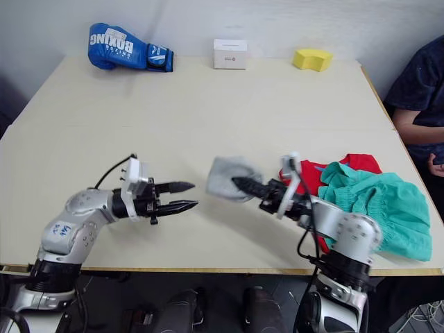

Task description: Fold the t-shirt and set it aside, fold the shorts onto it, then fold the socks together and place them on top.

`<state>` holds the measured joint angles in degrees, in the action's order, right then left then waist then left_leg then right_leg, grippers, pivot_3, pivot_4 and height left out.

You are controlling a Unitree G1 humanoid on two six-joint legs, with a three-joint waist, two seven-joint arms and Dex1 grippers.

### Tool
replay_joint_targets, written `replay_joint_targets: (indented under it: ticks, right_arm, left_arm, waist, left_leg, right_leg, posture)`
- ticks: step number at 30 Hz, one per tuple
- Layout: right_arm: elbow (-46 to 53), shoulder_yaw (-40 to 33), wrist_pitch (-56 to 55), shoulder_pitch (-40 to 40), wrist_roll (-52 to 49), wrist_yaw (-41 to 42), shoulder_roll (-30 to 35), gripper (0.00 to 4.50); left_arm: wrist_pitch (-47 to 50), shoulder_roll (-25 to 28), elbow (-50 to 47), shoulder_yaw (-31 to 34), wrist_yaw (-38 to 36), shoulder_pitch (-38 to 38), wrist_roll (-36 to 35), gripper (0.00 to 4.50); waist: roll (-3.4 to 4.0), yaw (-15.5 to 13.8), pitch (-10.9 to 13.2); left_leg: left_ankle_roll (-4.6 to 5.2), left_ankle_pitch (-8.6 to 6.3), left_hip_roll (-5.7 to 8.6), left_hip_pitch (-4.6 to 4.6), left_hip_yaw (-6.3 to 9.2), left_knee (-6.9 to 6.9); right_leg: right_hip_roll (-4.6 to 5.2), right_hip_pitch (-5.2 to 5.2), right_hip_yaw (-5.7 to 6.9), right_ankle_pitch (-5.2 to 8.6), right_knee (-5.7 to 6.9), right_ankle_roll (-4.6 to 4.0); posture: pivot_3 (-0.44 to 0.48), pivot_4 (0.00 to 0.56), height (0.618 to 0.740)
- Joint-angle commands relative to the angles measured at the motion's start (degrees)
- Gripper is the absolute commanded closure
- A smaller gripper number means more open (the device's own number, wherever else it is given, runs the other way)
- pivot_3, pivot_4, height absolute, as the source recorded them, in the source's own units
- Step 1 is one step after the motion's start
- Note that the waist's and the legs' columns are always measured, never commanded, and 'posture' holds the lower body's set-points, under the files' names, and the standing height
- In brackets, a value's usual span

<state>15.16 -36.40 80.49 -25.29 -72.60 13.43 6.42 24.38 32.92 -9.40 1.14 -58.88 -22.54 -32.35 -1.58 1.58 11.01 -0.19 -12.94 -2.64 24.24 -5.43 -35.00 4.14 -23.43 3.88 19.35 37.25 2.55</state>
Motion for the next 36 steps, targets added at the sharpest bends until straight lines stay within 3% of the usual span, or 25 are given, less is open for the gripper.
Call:
replay_joint_targets:
  ticks: [1,3,9,11,16,23,27,32,36]
  right_arm:
    - [5.3,-8.3,-10.5,3.5,-14.8,-10.5,4.8,4.34]
    - [6.3,-12.4,-17.7,5.7,-20.4,-16.6,8.7,4.34]
    - [3.7,-19.2,-31.3,14.1,-28.1,-24.5,17.9,4.34]
    - [2.3,-18.5,-32.6,17.5,-29.7,-25.9,20.1,4.34]
    - [-5.4,-16.0,-31.9,28.5,-25.8,-19.5,22.3,4.34]
    - [-13.2,-11.0,-31.6,30.8,-26.2,-21.3,22.1,4.34]
    - [-12.0,-11.2,-30.1,32.0,-29.8,-19.5,24.4,2.98]
    - [-9.1,-14.5,-28.1,39.3,-33.5,-19.5,29.6,1.28]
    - [-4.9,-19.3,-22.7,49.1,-28.7,-7.4,36.6,0.02]
  left_arm:
    - [4.1,-2.6,-4.3,1.2,2.3,-3.1,-5.8,0.66]
    - [5.2,-3.7,-6.0,0.8,3.9,-4.4,-6.2,0.04]
    - [5.0,-2.9,-9.2,-1.6,2.0,-3.3,-5.1,0.00]
    - [4.1,-3.2,-9.2,-1.5,2.4,-3.4,-4.6,0.00]
    - [-4.8,-4.7,-8.9,-0.6,-1.6,-1.9,-3.9,0.00]
    - [-5.0,-3.4,-8.8,-0.5,-1.5,-0.1,-3.8,0.00]
    - [-4.6,-2.7,-8.0,-0.2,-1.0,0.4,-3.7,0.00]
    - [-3.4,-1.5,-6.2,0.4,-0.6,1.0,-3.7,0.00]
    - [-1.4,2.2,-1.1,3.9,2.6,0.8,-1.6,0.00]
  waist:
    - [0.00,0.0,0.0]
    - [0.02,-0.1,0.0]
    - [0.02,0.0,0.0]
    - [0.02,0.1,0.0]
    - [0.02,-0.1,0.0]
    - [0.05,0.1,0.0]
    - [0.05,-0.1,0.0]
    - [0.06,-0.4,0.0]
    - [0.06,-1.0,0.0]
  left_leg:
    - [0.01,0.01,0.02,0.00,-0.01,0.00]
    - [0.04,0.02,0.05,0.02,-0.01,-0.01]
    - [0.02,0.03,-0.05,-0.05,-0.18,0.00]
    - [-0.01,0.04,-0.09,-0.06,-0.23,-0.01]
    - [-0.01,0.06,-0.12,-0.15,-0.29,-0.03]
    - [0.11,0.11,-0.15,-0.22,-0.59,-0.04]
    - [0.12,0.12,-0.15,-0.19,-0.58,-0.04]
    - [0.15,0.09,-0.12,-0.16,-0.57,-0.03]
    - [0.15,0.05,-0.12,-0.15,-0.58,-0.02]
  right_leg:
    - [0.00,0.00,-0.01,-0.01,-0.02,0.02]
    - [-0.04,0.02,-0.06,-0.06,-0.08,0.13]
    - [-0.49,0.04,-0.44,-0.13,-0.28,0.32]
    - [-0.59,0.03,-0.56,-0.13,-0.26,0.33]
    - [-0.64,0.06,-0.69,-0.18,-0.27,0.35]
    - [-0.64,0.02,-1.01,-0.26,-0.35,0.42]
    - [-0.63,0.01,-1.02,-0.27,-0.36,0.41]
    - [-0.61,0.01,-1.02,-0.26,-0.40,0.44]
    - [-0.62,-0.02,-1.02,-0.24,-0.42,0.47]
  posture:
    - [0.000,0.150,0.740]
    - [0.000,0.150,0.740]
    - [0.000,0.150,0.740]
    - [0.000,0.150,0.740]
    - [0.000,0.150,0.740]
    - [0.000,0.150,0.740]
    - [0.000,0.150,0.740]
    - [0.000,0.150,0.740]
    - [0.000,0.150,0.740]
